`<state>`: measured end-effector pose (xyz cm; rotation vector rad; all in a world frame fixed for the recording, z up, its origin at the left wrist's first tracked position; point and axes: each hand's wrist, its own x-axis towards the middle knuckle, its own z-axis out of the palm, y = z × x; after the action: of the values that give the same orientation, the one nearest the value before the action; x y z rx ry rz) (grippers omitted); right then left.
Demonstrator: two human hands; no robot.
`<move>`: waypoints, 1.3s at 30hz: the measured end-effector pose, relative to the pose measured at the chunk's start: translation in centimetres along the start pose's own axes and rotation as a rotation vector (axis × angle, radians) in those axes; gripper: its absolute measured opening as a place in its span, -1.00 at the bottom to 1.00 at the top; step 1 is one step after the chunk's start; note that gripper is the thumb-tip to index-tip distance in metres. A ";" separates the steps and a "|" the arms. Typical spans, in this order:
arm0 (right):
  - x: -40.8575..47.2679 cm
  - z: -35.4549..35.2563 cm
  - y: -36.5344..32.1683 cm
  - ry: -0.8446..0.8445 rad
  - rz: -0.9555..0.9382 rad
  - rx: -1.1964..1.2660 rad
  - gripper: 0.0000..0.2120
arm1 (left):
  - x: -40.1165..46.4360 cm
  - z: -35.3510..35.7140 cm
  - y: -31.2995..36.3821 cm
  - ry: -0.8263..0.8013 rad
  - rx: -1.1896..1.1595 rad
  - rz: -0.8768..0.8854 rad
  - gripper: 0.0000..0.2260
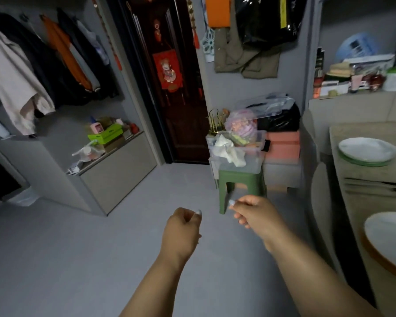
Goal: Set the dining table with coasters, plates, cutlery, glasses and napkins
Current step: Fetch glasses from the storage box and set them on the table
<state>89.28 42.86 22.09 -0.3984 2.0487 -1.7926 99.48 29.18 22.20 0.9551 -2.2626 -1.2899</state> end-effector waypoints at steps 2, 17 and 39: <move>2.9 1.6 -0.6 0.030 0.009 0.000 -0.86 | 4.7 -0.5 0.0 -0.018 0.003 0.031 -0.79; 30.5 0.0 -1.5 0.229 0.126 -0.026 -0.83 | 34.5 10.1 3.4 -0.244 -0.077 0.047 -0.71; 72.5 -6.0 -2.9 0.430 0.238 -0.012 -0.80 | 77.7 28.3 8.2 -0.381 0.080 0.011 -0.62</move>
<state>22.26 14.69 18.27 0.2450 2.2675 -1.8345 24.61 -5.83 13.34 0.7730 -2.6157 -1.4909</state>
